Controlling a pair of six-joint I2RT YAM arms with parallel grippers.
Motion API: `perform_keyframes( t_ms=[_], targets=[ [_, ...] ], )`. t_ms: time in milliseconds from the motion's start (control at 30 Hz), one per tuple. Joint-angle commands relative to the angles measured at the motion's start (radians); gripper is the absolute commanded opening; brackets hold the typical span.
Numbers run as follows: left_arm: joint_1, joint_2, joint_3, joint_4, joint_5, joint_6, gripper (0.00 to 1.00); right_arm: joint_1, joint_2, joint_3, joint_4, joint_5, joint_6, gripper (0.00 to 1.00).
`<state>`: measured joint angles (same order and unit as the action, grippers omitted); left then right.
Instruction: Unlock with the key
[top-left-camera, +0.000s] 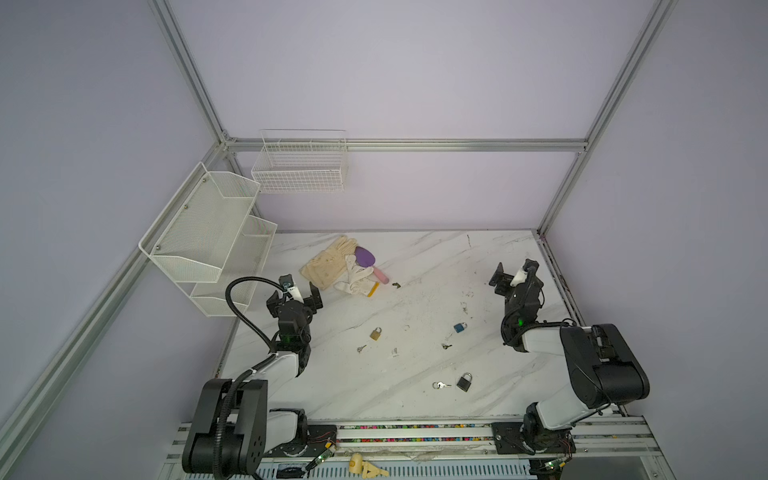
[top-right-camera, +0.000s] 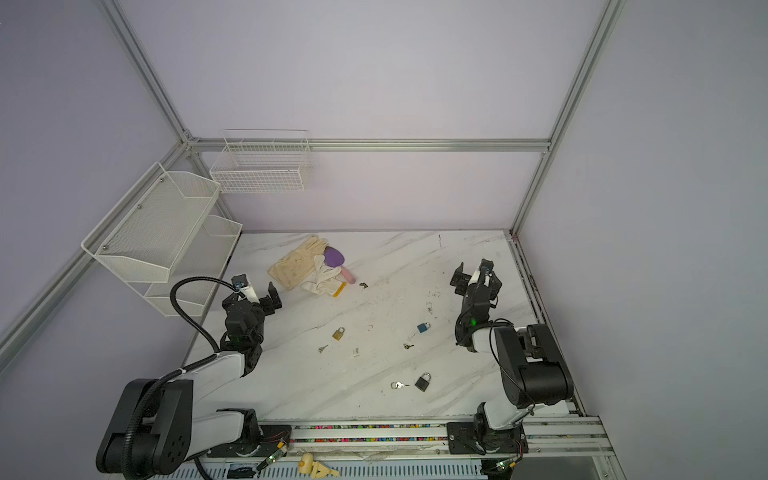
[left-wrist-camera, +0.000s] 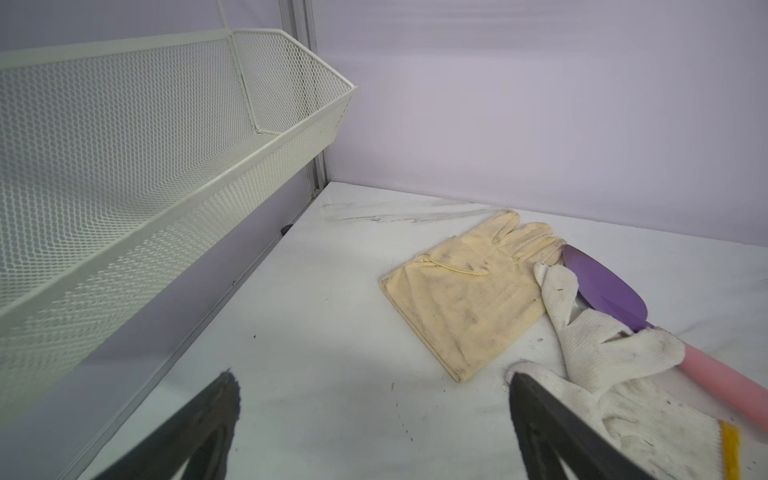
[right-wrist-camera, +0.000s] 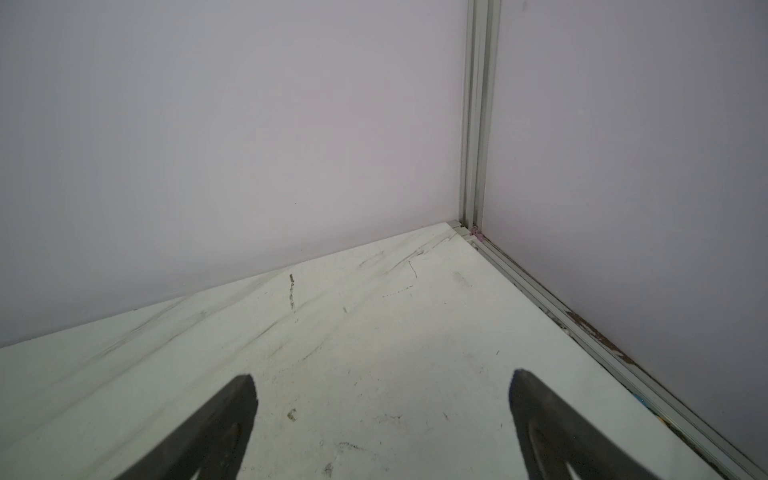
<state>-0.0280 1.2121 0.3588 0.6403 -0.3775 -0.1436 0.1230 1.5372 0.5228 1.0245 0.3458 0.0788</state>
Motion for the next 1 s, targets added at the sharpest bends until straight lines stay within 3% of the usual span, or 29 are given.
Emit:
perform_keyframes(
  t_ms=[0,133,233,500,667,833,967],
  targets=[
    [0.006,-0.066,0.097,-0.233,-0.019,-0.149,1.0,-0.002,-0.079,0.063,-0.234,0.024,0.134,0.97],
    [0.007,-0.149,0.162,-0.411,0.024,-0.266,1.0,-0.002,-0.154,0.132,-0.509,0.092,0.362,0.98],
    [0.007,-0.201,0.165,-0.466,0.043,-0.374,1.0,-0.005,-0.21,0.135,-0.622,0.019,0.496,0.97],
    [0.011,-0.27,0.198,-0.606,0.265,-0.455,1.0,-0.003,-0.322,0.167,-0.793,-0.215,0.499,0.97],
    [0.003,-0.337,0.169,-0.603,0.434,-0.505,1.0,0.01,-0.296,0.225,-0.936,-0.335,0.526,0.98],
    [-0.053,-0.388,0.158,-0.621,0.554,-0.529,1.0,0.115,-0.273,0.294,-1.083,-0.344,0.515,0.98],
    [-0.153,-0.427,0.154,-0.661,0.549,-0.533,1.0,0.237,-0.272,0.296,-1.154,-0.345,0.53,0.98]
  ],
)
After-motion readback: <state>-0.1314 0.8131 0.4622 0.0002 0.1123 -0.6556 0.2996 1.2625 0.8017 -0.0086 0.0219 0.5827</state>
